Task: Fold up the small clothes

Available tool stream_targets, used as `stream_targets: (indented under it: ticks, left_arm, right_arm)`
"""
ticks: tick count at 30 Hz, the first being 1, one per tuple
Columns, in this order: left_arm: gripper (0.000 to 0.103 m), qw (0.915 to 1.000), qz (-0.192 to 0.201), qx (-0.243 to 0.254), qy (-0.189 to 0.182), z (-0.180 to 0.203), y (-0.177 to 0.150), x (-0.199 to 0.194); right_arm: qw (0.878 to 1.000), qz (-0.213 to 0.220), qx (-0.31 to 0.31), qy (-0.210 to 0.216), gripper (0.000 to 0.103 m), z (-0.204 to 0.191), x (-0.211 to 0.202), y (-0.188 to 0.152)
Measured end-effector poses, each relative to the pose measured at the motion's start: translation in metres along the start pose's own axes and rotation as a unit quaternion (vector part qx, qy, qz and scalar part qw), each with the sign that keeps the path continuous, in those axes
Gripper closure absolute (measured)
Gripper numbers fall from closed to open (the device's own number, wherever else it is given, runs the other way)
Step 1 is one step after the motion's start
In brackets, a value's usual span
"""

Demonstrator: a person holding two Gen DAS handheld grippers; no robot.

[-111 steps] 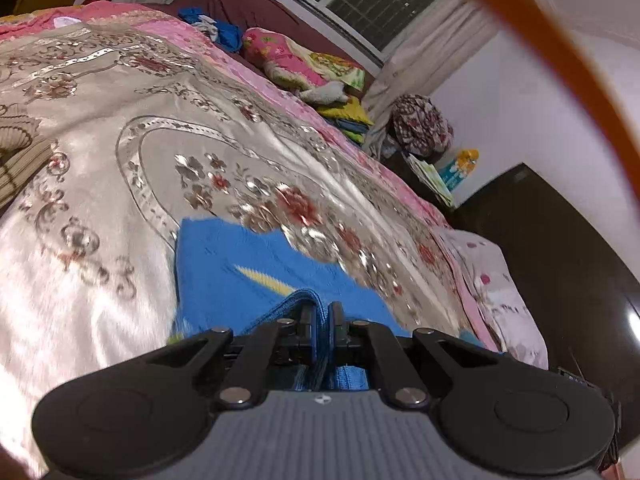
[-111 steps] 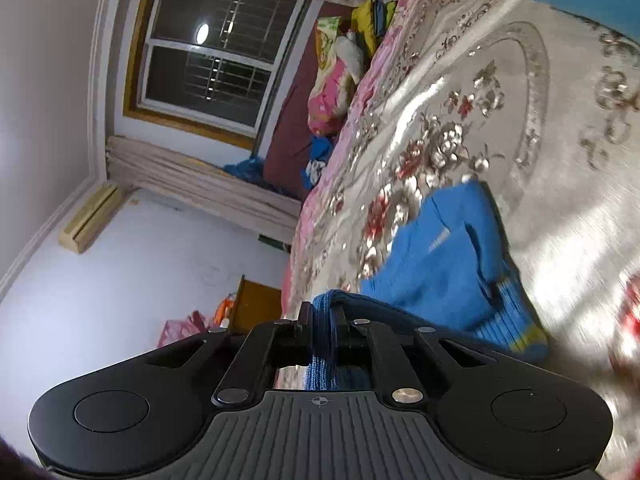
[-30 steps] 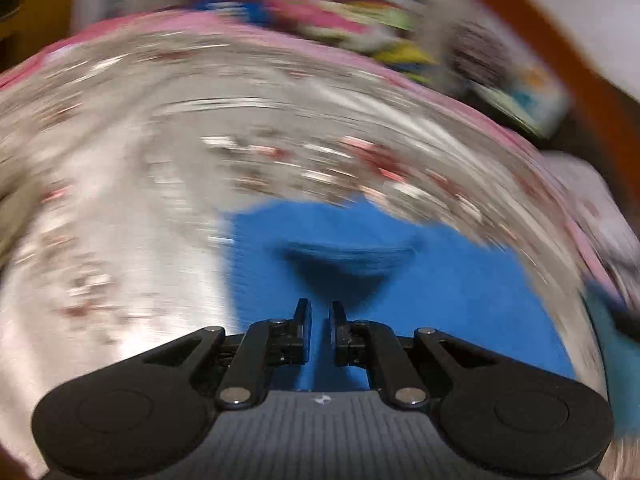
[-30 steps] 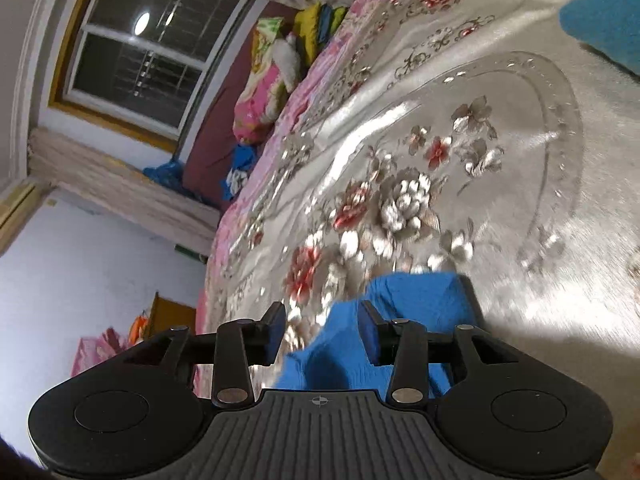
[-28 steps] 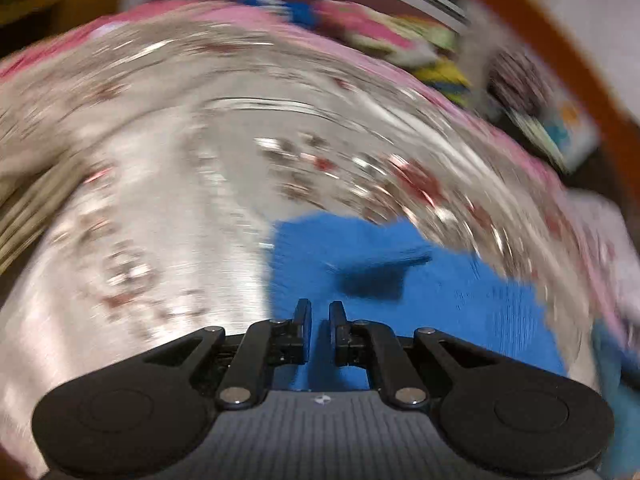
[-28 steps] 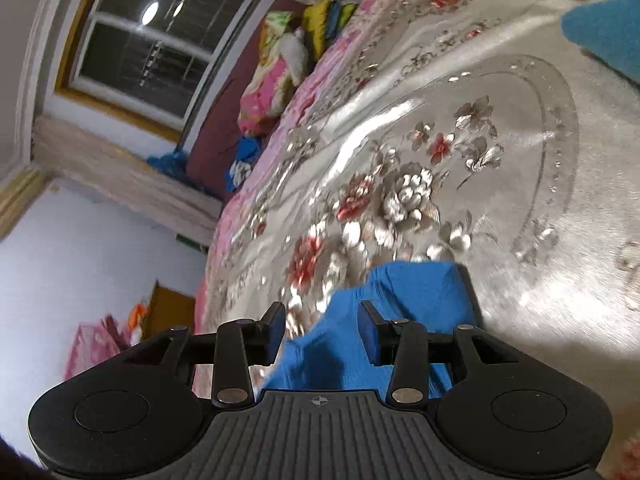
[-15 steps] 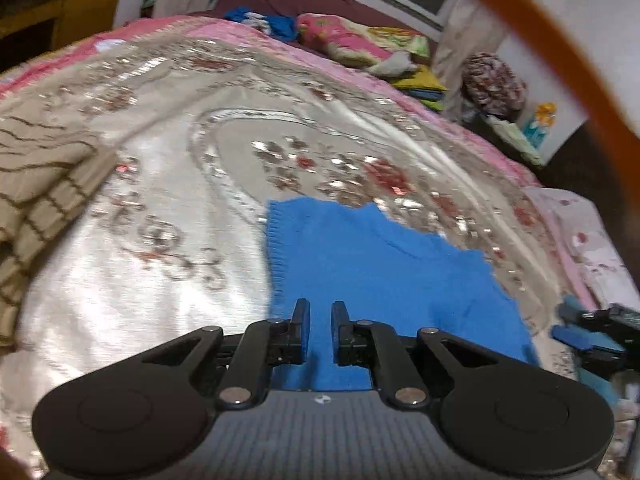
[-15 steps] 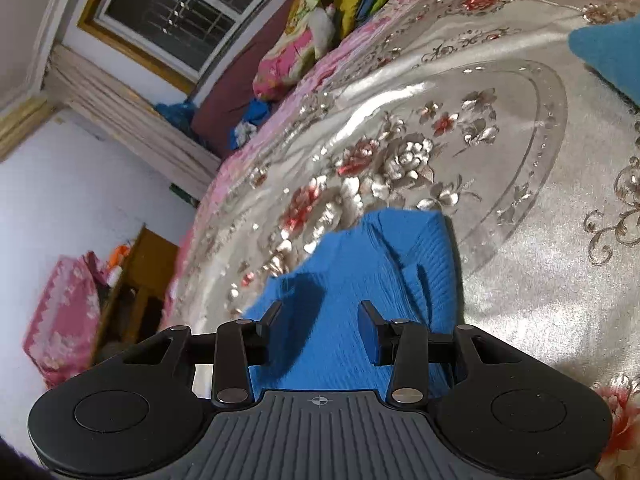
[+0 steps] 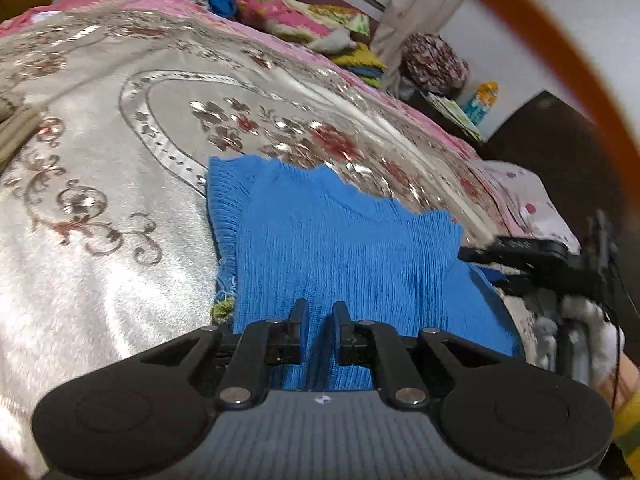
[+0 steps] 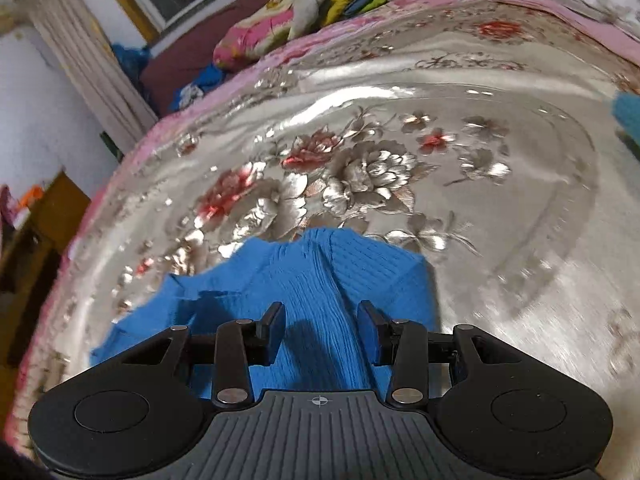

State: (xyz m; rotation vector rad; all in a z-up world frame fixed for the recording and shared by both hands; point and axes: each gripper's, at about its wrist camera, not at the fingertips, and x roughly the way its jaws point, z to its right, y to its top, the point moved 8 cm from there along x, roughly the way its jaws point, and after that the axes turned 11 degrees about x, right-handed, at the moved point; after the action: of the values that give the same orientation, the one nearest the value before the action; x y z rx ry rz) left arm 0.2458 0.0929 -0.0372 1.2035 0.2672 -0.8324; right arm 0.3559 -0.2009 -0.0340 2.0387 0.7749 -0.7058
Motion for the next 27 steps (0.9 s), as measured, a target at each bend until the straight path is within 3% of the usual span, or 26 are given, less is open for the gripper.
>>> stream_targets:
  ticks: [5, 6, 7, 9, 10, 15, 18, 21, 24, 27]
  left_arm:
    - [0.086, 0.9996, 0.005, -0.017, -0.022, -0.008, 0.001, -0.003]
    - [0.086, 0.9995, 0.007, -0.021, -0.024, -0.01, 0.0, -0.004]
    - [0.086, 0.9994, 0.008, -0.022, -0.025, -0.011, -0.001, -0.005]
    - [0.086, 0.9993, 0.008, -0.023, -0.028, -0.012, -0.002, -0.004]
    - [0.086, 0.9993, 0.009, -0.023, -0.028, -0.012, -0.002, -0.004]
    - [0.086, 0.9992, 0.009, -0.026, -0.03, -0.012, -0.004, -0.004]
    - [0.086, 0.9994, 0.008, -0.022, -0.026, -0.012, -0.005, -0.003]
    - [0.086, 0.9996, 0.01, -0.014, -0.02, -0.01, -0.004, -0.006]
    - [0.086, 0.9997, 0.019, -0.005, -0.013, -0.009, -0.001, -0.01]
    - [0.086, 0.9996, 0.025, 0.0, -0.01, -0.01, 0.001, -0.015]
  right_arm:
    - [1.0, -0.002, -0.028, -0.014, 0.064, -0.008, 0.022, 0.002]
    - [0.999, 0.0, -0.033, -0.017, 0.07, -0.008, 0.022, 0.003]
    - [0.999, 0.003, -0.037, -0.02, 0.083, -0.009, 0.021, 0.004]
    - [0.999, 0.008, -0.034, -0.02, 0.096, -0.008, 0.015, 0.005]
    - [0.999, 0.015, -0.032, -0.014, 0.097, -0.008, 0.009, 0.007]
    - [0.998, 0.066, 0.003, -0.002, 0.098, 0.002, -0.015, 0.028]
    - [0.998, 0.054, 0.008, -0.025, 0.097, 0.011, -0.001, 0.023]
    - [0.998, 0.034, -0.004, -0.048, 0.09, 0.013, 0.014, 0.011]
    - [0.997, 0.049, -0.009, -0.054, 0.085, 0.007, 0.006, 0.013]
    - [0.994, 0.091, -0.016, -0.059, 0.08, -0.007, -0.018, 0.024]
